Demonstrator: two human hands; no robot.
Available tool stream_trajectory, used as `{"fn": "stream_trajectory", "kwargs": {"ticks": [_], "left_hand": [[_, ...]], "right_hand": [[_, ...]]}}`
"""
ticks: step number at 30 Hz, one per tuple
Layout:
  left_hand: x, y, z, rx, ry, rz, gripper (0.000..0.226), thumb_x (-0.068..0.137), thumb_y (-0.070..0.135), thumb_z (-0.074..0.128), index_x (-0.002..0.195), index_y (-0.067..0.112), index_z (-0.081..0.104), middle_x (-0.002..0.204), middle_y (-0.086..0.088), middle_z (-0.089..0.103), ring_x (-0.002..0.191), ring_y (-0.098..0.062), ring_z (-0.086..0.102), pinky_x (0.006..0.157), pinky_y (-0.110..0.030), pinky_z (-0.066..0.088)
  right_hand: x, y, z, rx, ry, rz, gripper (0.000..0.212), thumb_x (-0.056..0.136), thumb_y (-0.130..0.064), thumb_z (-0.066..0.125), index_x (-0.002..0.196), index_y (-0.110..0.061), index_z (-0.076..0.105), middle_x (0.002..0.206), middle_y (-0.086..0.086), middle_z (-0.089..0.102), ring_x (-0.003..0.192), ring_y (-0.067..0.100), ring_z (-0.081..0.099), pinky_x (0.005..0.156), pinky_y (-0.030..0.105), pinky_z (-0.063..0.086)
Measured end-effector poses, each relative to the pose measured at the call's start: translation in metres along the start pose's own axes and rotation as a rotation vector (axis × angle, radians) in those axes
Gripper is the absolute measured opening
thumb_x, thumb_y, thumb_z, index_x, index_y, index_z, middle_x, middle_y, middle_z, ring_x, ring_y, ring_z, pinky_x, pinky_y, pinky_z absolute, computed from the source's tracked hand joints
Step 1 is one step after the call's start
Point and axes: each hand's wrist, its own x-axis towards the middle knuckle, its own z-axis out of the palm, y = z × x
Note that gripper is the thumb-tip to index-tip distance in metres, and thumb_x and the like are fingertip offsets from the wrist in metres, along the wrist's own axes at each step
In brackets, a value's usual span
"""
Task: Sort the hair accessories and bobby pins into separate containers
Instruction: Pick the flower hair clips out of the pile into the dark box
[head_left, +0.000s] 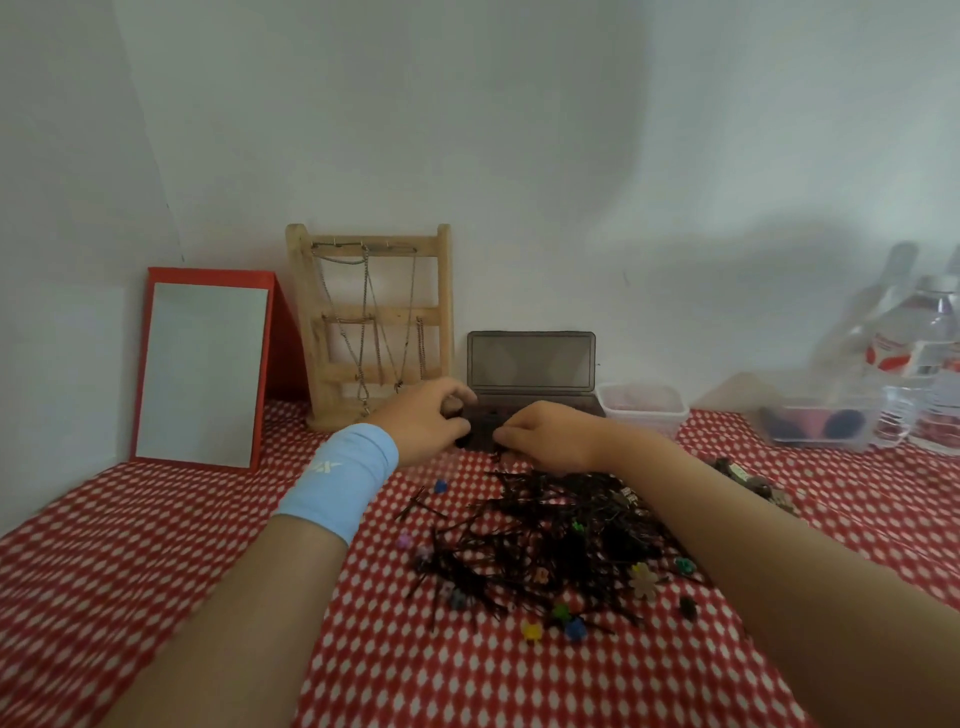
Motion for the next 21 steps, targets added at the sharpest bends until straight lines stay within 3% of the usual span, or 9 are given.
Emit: {"fn": "stream_trajectory", "kwargs": {"ticks": [4, 6, 9, 12, 14, 17, 21], "left_hand": [[0.033, 0.01, 0.009, -0.044, 0.138, -0.022, 0.018, 0.09, 0.028, 0.067, 0.107, 0.027, 0.061, 0.106, 0.007, 0.059, 0.096, -0.011, 0.055, 0.084, -0.027, 0.046], [0.049, 0.016, 0.011, -0.051, 0.158, -0.004, 0.023, 0.089, 0.027, 0.068, 0.112, 0.025, 0.062, 0.11, 0.005, 0.061, 0.097, -0.011, 0.056, 0.084, -0.026, 0.044], [0.068, 0.022, 0.015, -0.051, 0.076, 0.003, 0.033, 0.089, 0.025, 0.07, 0.121, 0.025, 0.061, 0.125, 0.003, 0.063, 0.111, -0.014, 0.059, 0.093, -0.027, 0.044], [0.074, 0.022, 0.016, 0.015, -0.028, -0.001, 0.039, 0.089, 0.029, 0.068, 0.127, 0.028, 0.058, 0.126, 0.005, 0.064, 0.115, -0.016, 0.059, 0.1, -0.032, 0.045], [0.073, 0.019, 0.017, 0.016, -0.017, 0.015, 0.036, 0.09, 0.029, 0.067, 0.125, 0.029, 0.059, 0.12, 0.006, 0.067, 0.11, -0.015, 0.06, 0.098, -0.033, 0.047], [0.065, 0.02, 0.021, 0.016, 0.004, 0.063, 0.021, 0.091, 0.028, 0.066, 0.112, 0.03, 0.066, 0.105, 0.011, 0.069, 0.097, -0.01, 0.064, 0.094, -0.033, 0.051], [0.052, 0.037, 0.032, 0.0, -0.096, 0.145, 0.01, 0.091, 0.024, 0.066, 0.096, 0.029, 0.072, 0.086, 0.014, 0.07, 0.072, -0.005, 0.067, 0.077, -0.025, 0.054]], "right_hand": [[0.016, 0.024, -0.024, -0.124, 0.228, 0.04, 0.041, 0.106, -0.036, 0.046, 0.072, -0.021, 0.064, 0.076, -0.004, 0.063, 0.071, 0.014, 0.056, 0.062, 0.029, 0.039], [0.026, 0.032, -0.037, -0.178, 0.303, 0.059, 0.04, 0.106, -0.035, 0.046, 0.074, -0.017, 0.063, 0.076, -0.001, 0.06, 0.075, 0.019, 0.057, 0.066, 0.031, 0.039], [0.041, 0.043, -0.048, -0.236, 0.285, 0.104, 0.037, 0.105, -0.034, 0.049, 0.077, -0.015, 0.063, 0.078, 0.002, 0.06, 0.076, 0.02, 0.057, 0.064, 0.031, 0.038], [0.048, 0.047, -0.048, -0.24, 0.232, 0.103, 0.026, 0.101, -0.034, 0.058, 0.109, -0.015, 0.074, 0.106, 0.005, 0.071, 0.099, 0.022, 0.063, 0.081, 0.03, 0.046], [0.046, 0.048, -0.048, -0.203, 0.248, 0.079, 0.03, 0.1, -0.031, 0.06, 0.125, -0.018, 0.07, 0.123, 0.002, 0.069, 0.114, 0.021, 0.061, 0.093, 0.03, 0.044], [0.038, 0.052, -0.049, -0.205, 0.282, 0.024, 0.024, 0.099, -0.02, 0.059, 0.118, -0.02, 0.074, 0.12, 0.0, 0.071, 0.11, 0.017, 0.062, 0.093, 0.027, 0.045], [0.014, 0.052, -0.058, -0.199, 0.243, 0.031, 0.033, 0.09, -0.005, 0.055, 0.09, -0.028, 0.078, 0.095, -0.009, 0.074, 0.087, 0.006, 0.064, 0.081, 0.023, 0.052]]}}
